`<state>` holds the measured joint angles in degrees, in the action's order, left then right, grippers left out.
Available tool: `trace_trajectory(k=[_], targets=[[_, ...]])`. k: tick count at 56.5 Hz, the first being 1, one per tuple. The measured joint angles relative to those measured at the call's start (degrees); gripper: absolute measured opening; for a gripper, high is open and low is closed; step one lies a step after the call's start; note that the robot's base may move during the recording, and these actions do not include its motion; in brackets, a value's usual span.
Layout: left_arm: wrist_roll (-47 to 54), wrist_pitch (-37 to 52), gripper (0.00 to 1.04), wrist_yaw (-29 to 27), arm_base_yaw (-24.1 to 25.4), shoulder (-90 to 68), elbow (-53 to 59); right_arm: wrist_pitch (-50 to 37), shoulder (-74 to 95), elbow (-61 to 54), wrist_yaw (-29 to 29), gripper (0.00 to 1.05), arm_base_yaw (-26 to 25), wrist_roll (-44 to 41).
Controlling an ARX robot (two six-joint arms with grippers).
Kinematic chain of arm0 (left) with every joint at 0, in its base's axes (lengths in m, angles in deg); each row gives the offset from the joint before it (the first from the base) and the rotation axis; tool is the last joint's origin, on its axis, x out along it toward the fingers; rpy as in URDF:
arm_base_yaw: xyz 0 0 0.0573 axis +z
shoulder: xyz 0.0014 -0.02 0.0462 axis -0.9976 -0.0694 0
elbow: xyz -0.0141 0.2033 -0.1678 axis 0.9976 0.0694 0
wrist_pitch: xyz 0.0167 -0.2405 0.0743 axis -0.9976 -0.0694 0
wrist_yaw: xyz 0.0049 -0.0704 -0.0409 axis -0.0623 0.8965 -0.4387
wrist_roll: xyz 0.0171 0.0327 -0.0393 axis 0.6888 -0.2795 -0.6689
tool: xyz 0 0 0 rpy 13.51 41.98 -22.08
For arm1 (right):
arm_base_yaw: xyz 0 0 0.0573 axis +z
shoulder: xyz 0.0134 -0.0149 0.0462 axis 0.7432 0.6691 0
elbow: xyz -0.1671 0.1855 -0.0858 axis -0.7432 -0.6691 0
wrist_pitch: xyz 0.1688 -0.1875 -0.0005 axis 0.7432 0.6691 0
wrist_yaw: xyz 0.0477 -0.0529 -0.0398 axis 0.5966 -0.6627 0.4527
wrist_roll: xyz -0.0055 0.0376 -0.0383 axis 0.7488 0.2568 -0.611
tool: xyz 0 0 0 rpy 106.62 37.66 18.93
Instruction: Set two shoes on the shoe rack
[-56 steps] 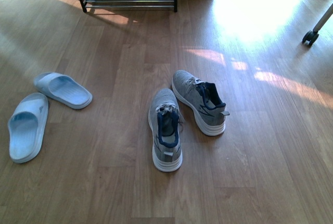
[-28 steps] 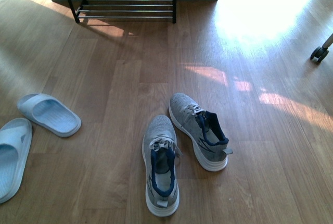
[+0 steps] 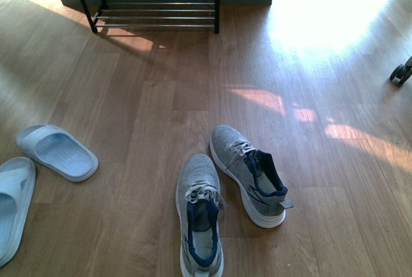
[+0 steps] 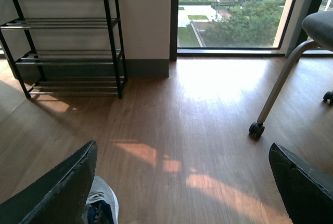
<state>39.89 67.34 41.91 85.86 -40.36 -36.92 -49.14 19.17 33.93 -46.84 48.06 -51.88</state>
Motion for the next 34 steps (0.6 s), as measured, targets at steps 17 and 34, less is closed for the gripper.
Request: trace_trajectory(k=[17, 34], targets=[[-30.4, 9.8, 0.95, -13.1, -5.3, -43.0, -8.7, 0.0, 0.0, 0.0, 0.1, 0.96, 0.0, 0.0], [-36.2, 29.9, 0.95, 8.1, -10.2, -105.2, -22.3, 0.0, 0.0, 0.0, 0.1, 0.96, 0.0, 0.0]])
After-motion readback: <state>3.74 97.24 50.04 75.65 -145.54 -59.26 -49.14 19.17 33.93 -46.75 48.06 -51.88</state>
